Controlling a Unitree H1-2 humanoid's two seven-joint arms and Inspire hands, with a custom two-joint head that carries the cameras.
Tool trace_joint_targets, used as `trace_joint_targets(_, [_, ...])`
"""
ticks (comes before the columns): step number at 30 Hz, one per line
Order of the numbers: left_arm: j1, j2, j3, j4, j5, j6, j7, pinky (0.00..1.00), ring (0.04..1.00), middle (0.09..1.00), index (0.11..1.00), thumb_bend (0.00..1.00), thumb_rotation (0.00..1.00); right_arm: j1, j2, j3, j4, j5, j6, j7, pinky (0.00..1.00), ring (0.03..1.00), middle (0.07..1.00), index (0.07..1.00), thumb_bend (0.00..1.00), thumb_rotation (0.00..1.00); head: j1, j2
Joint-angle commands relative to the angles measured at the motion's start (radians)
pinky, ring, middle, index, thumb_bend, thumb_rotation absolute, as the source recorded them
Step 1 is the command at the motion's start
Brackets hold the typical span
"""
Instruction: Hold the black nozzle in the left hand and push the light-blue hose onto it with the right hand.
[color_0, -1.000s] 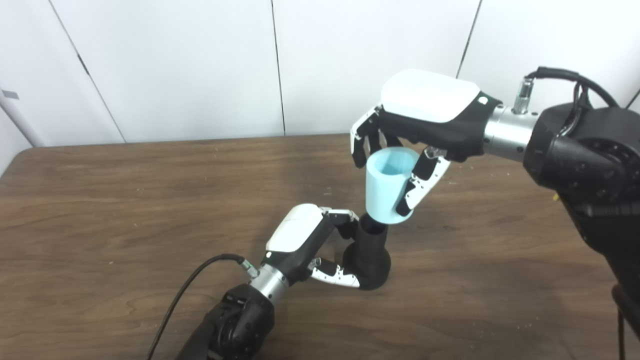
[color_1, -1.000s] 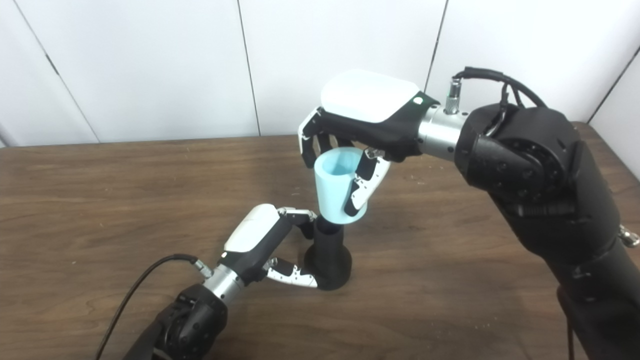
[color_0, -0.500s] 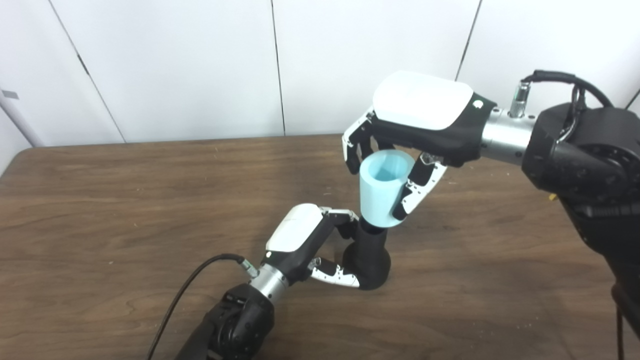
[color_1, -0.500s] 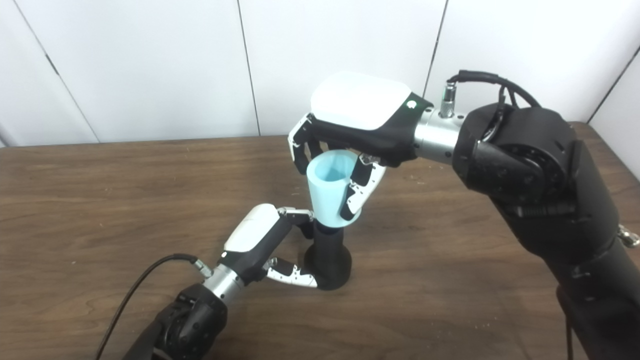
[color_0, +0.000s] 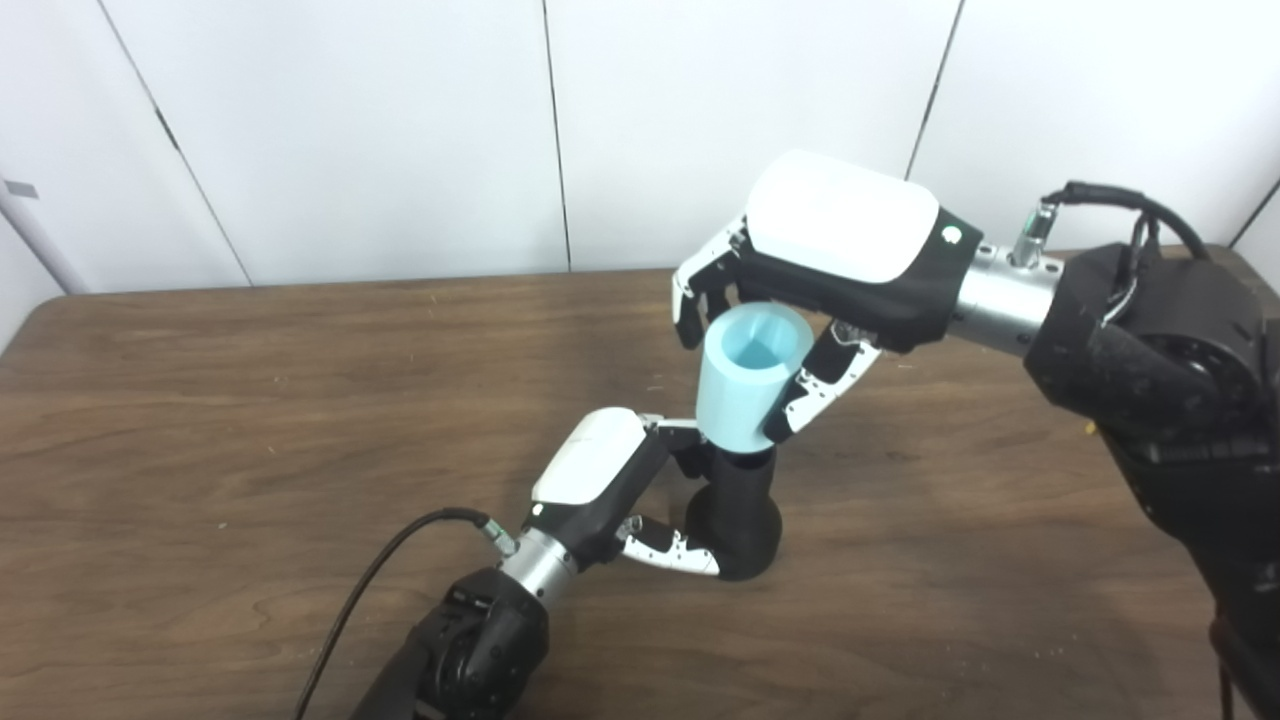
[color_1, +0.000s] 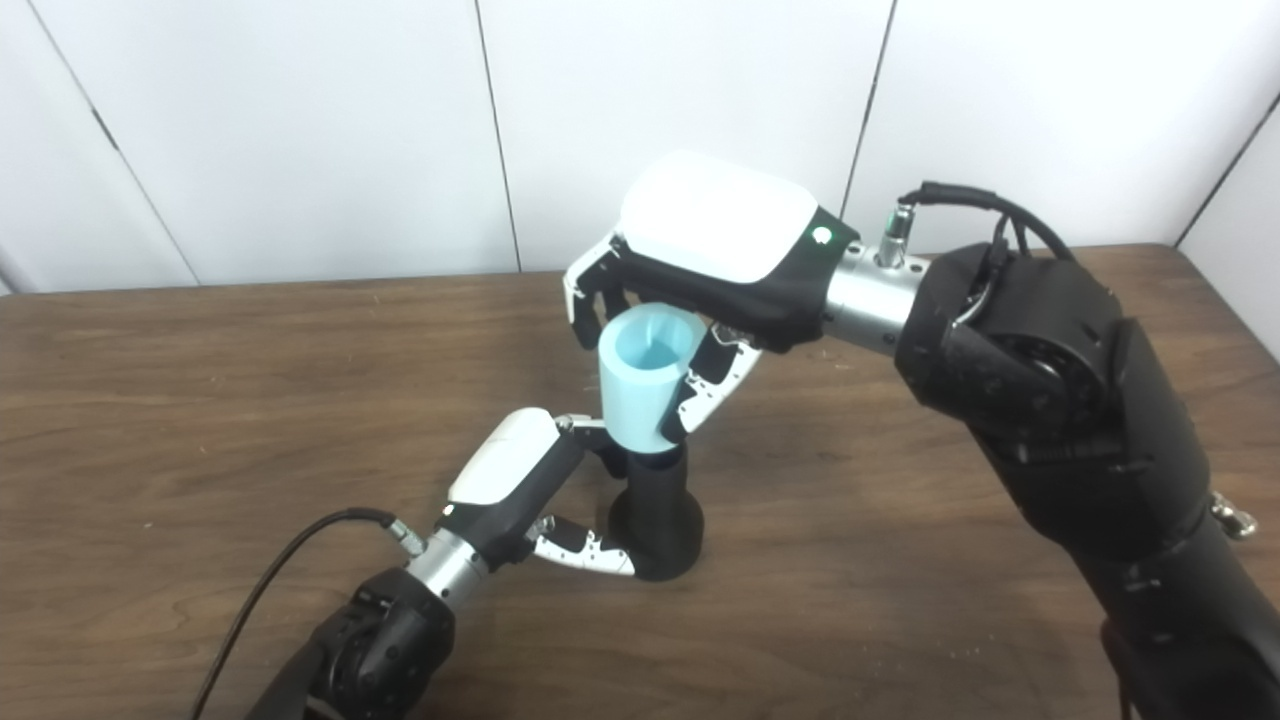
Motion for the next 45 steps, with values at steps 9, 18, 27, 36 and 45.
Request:
trace_joint_targets(9, [0.037,0.04,-0.024,0.03,0.047,0.05,-0.084,0.78,0.574,0.498,0.476,0.52,0.0,-0.025,-0.011,-0.023,-0.011,-0.003,0.031,-0.009,0.26,0.365,0.446,0.531,0.51,0.0,-0.002,0.003])
trace_joint_targets(18, [0.038,0.045,-0.02,0.029,0.048,0.044,-0.089,0.79,0.574,0.501,0.472,0.52,0.0,-0.019,-0.012,-0.034,-0.031,0.039,0.108,0.0,0.19,0.333,0.446,0.543,0.51,0.0,-0.005,0.006])
trace_joint_targets(27, [0.036,0.039,-0.023,0.028,0.051,0.049,-0.089,0.79,0.574,0.497,0.476,0.52,0.0,-0.018,-0.012,-0.021,-0.049,0.048,0.147,0.024,0.2,0.335,0.447,0.544,0.51,0.0,-0.005,0.009])
trace_joint_targets(36, [0.038,0.042,-0.022,0.024,0.054,0.052,-0.095,0.79,0.574,0.5,0.473,0.52,0.0,-0.006,-0.01,-0.01,-0.049,0.043,0.152,0.032,0.21,0.335,0.45,0.545,0.51,0.0,-0.004,0.009])
trace_joint_targets(45, [0.039,0.039,-0.02,0.025,0.052,0.053,-0.094,0.79,0.575,0.5,0.473,0.52,0.0,-0.01,-0.018,0.008,-0.056,0.017,0.143,0.037,0.21,0.338,0.452,0.539,0.51,0.0,-0.006,0.01])
